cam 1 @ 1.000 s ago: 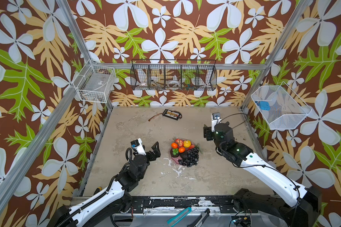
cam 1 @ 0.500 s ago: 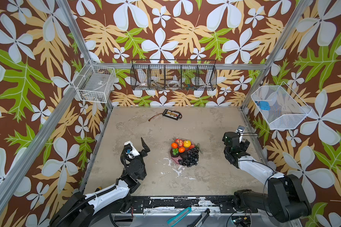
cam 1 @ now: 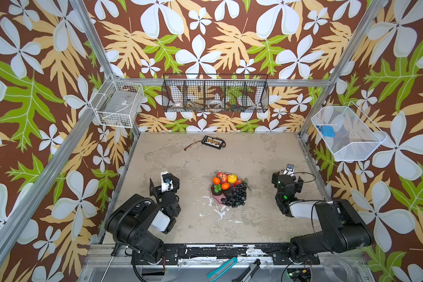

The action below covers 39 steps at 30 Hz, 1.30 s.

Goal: Arrange fruit in a fruit bowl
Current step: Reset both arms

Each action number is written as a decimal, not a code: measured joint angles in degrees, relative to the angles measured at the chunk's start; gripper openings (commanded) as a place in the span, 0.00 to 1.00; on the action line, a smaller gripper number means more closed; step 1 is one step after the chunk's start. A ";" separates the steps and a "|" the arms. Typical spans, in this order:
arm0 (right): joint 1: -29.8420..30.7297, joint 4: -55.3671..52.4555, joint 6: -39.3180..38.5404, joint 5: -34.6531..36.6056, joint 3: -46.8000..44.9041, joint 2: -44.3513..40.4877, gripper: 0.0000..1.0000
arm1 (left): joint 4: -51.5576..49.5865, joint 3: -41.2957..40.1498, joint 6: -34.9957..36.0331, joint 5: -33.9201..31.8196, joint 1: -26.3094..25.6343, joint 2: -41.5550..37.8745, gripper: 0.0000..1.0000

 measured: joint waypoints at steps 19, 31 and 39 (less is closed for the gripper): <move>-6.73 16.17 -1.44 -19.82 -6.03 -0.44 1.00 | -7.54 0.98 -9.09 14.71 6.25 -6.05 1.00; -6.73 16.24 -1.11 -20.70 -6.03 -0.39 1.00 | -0.61 -4.44 -7.04 16.63 4.66 -4.57 1.00; -6.73 16.24 -1.11 -20.83 -6.03 -0.39 1.00 | -7.87 0.20 -10.69 24.92 10.71 -8.04 1.00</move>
